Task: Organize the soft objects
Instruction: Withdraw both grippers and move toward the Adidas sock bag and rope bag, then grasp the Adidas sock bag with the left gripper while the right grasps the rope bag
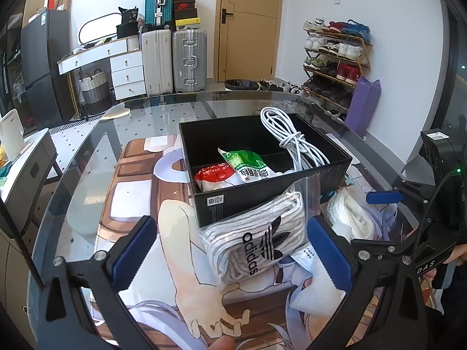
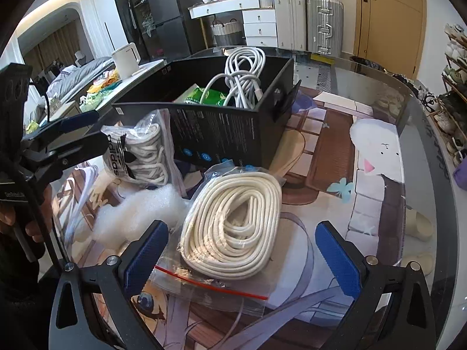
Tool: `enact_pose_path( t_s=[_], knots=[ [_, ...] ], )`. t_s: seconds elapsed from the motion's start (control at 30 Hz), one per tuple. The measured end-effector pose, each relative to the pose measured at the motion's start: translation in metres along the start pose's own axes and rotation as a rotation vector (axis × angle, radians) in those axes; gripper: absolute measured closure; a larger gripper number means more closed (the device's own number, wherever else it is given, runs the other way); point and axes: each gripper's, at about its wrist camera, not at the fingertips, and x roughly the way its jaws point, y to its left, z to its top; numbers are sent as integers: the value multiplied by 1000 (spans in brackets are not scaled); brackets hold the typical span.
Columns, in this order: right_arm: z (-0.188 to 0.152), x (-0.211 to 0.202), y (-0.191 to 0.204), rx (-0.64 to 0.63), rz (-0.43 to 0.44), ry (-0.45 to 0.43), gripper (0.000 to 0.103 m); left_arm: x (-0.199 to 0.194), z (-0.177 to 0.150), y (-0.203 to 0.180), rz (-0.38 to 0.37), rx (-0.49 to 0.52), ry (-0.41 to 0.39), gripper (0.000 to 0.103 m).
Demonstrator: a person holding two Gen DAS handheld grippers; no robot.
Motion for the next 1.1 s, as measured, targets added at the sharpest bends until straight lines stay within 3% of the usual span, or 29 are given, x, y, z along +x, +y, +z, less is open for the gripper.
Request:
enact_pose_path(
  t_s=[0.5, 0.93, 1.0, 1.1],
  knots=[
    [-5, 13, -10, -15, -117, 38, 1, 4, -3, 1, -3, -4, 14, 0],
    [-6, 13, -9, -3, -114, 39, 1, 8, -4, 3, -2, -9, 30, 0],
    [-6, 11, -7, -13, -110, 34, 6, 9, -4, 3, -1, -11, 34, 0],
    [-6, 7, -2, -30, -98, 24, 22, 11, -5, 4, 0, -17, 42, 0]
  ],
)
